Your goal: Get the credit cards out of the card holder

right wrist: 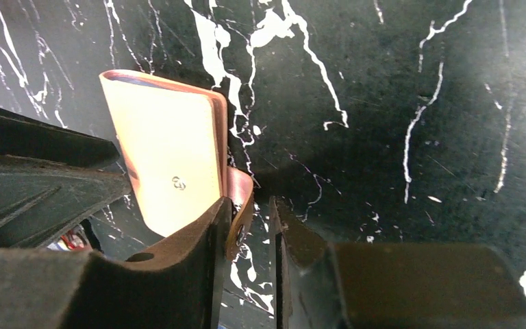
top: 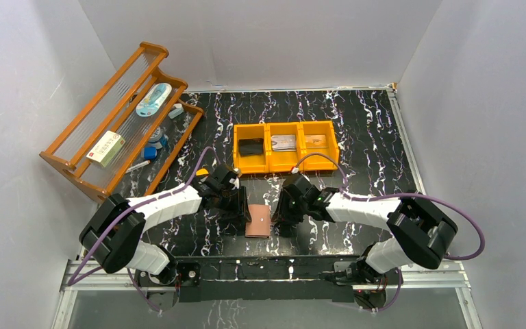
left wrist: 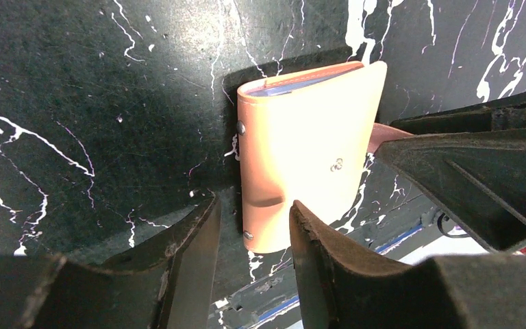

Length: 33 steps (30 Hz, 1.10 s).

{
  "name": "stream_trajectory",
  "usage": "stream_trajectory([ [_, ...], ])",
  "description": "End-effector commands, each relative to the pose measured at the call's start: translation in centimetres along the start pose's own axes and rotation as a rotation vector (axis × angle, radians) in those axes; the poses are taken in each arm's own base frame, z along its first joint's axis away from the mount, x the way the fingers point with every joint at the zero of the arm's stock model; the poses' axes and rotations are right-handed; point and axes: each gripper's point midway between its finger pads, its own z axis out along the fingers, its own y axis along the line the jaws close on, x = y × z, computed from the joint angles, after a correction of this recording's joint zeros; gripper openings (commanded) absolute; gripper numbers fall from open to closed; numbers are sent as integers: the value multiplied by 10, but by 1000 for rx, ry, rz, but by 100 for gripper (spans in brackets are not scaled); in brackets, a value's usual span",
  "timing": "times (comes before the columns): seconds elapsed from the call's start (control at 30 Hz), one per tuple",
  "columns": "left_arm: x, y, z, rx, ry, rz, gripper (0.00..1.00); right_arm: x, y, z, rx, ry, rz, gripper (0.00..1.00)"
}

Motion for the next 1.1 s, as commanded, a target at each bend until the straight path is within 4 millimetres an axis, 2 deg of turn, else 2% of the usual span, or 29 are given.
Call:
stream_trajectory([
  [0.0,-5,-15,-10,41,-7,30,41,-9,19,-1,-98,-22,26,33],
  [0.13,-5,-16,-9,42,-2,30,41,-8,12,3,-65,-17,23,25],
  [0.3,-14,-12,-15,5,-46,29,41,-14,9,-2,-18,-30,-8,6],
  [0.37,-23,-12,-28,-12,-109,34,42,-22,18,-12,-38,-57,-31,4],
  [0.47,-34,-5,-44,-69,-199,20,49,-36,43,-37,-119,-112,-64,4],
  [0.53,-42,0,-59,-91,-273,1,58,-42,62,-55,-202,-142,-86,4],
  [0.63,-50,5,-79,-109,-368,-21,69,-43,88,-68,-306,-125,-116,6],
  [0.8,-52,13,-104,-119,-457,-57,81,-35,116,-61,-369,-33,-149,7],
  [0.9,-50,17,-111,-121,-479,-74,86,-32,127,-53,-380,-12,-161,7],
  [1.0,-46,22,-116,-122,-491,-92,97,-33,134,-50,-397,-7,-148,7],
  [1.07,-44,23,-119,-111,-505,-98,98,-34,137,-52,-412,-11,-145,7],
])
